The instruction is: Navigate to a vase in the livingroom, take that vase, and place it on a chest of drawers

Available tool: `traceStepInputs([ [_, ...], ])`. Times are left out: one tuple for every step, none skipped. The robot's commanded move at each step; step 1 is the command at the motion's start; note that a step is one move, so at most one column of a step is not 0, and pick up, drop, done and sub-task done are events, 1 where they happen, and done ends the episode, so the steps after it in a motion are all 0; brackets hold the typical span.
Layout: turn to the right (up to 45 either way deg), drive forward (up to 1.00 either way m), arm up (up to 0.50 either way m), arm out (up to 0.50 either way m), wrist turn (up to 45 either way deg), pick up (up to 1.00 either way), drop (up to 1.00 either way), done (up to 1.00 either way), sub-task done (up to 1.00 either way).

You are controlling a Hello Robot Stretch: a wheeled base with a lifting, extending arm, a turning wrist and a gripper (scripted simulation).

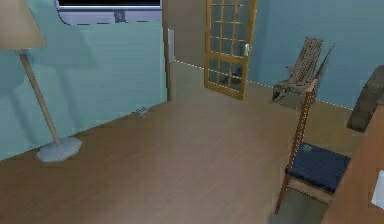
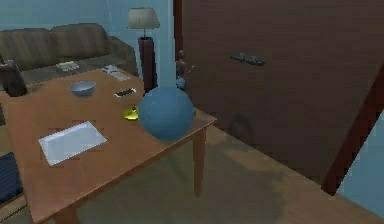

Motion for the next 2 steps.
traceStepInputs([
  [-12.0,0.0,0.0,0.0,0.0,0.0,0.0,0.0,0.0],
  [-3.0,0.0,0.0,0.0,0.0,0.0,0.0,0.0,0.0],
])
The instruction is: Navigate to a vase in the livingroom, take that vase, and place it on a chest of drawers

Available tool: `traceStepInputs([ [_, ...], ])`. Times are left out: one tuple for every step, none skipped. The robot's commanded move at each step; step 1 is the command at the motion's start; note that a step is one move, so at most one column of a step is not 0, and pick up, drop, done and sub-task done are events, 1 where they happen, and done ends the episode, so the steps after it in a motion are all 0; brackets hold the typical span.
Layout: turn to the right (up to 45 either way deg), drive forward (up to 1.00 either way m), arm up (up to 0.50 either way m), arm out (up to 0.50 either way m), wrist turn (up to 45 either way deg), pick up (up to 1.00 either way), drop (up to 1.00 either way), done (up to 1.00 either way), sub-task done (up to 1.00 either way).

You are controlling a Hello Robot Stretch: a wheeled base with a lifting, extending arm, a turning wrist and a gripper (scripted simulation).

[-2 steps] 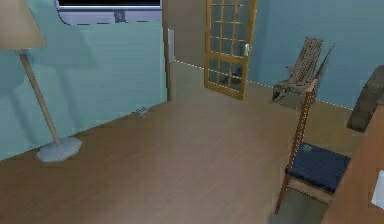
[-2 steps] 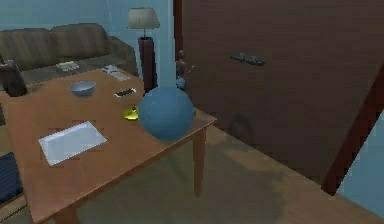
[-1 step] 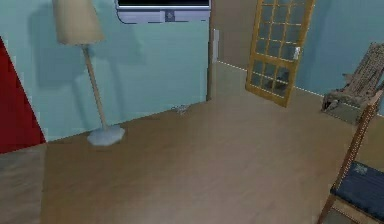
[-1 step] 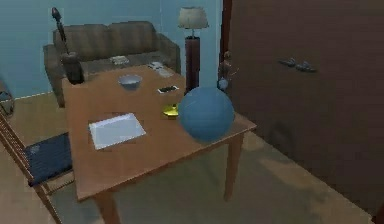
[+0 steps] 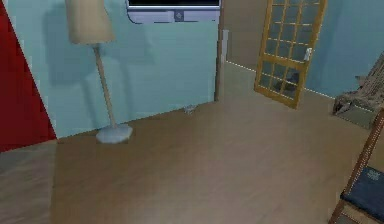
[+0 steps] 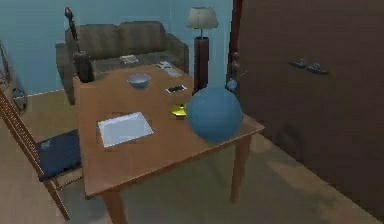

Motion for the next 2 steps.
traceStepInputs([
  [45.0,0.0,0.0,0.0,0.0,0.0,0.0,0.0,0.0],
  [45.0,0.0,0.0,0.0,0.0,0.0,0.0,0.0,0.0],
])
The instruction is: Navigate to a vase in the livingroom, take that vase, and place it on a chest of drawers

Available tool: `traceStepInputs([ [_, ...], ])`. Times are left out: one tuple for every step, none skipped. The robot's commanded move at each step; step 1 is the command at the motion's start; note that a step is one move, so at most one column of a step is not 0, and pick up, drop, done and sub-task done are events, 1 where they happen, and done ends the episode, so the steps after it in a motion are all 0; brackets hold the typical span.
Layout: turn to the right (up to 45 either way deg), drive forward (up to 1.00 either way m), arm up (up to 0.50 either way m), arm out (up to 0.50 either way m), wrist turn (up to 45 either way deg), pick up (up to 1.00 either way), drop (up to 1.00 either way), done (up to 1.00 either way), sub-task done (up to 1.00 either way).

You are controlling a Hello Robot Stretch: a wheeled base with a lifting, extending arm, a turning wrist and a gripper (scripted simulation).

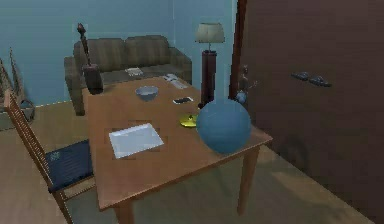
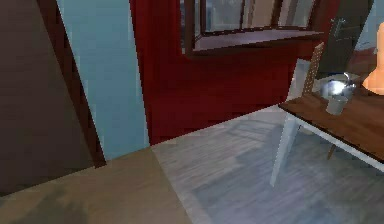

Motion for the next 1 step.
traceStepInputs([
  [6.0,0.0,0.0,0.0,0.0,0.0,0.0,0.0,0.0],
])
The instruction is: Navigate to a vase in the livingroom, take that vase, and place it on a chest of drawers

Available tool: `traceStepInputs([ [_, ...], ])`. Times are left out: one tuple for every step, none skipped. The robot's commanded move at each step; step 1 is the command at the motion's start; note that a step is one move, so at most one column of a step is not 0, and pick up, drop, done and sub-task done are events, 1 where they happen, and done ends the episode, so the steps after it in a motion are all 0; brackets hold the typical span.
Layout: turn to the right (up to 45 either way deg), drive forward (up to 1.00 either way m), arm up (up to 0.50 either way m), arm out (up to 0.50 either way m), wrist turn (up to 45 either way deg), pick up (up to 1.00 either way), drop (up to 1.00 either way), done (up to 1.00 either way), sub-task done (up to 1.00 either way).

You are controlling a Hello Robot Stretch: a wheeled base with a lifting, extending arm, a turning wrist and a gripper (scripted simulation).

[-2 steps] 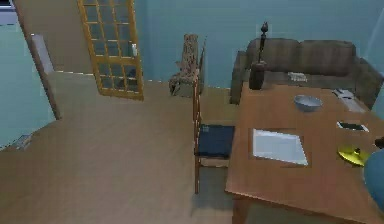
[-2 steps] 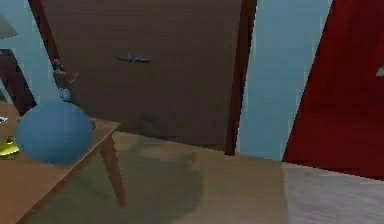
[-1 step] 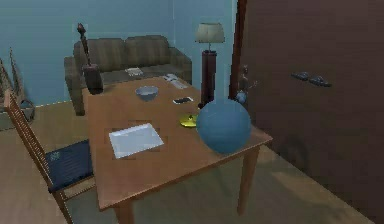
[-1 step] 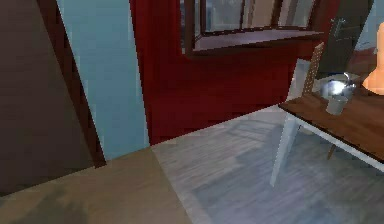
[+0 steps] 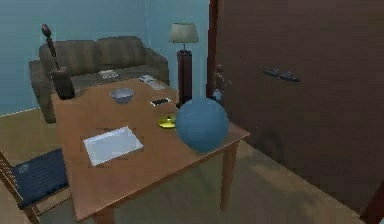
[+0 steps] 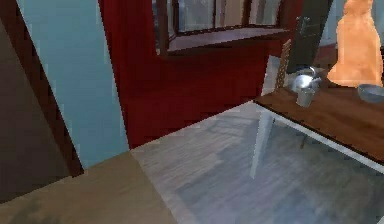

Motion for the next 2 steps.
traceStepInputs([
  [0.0,0.5,0.0,0.0,0.0,0.0,0.0,0.0,0.0],
  [-45.0,0.0,0.0,0.0,0.0,0.0,0.0,0.0,0.0],
])
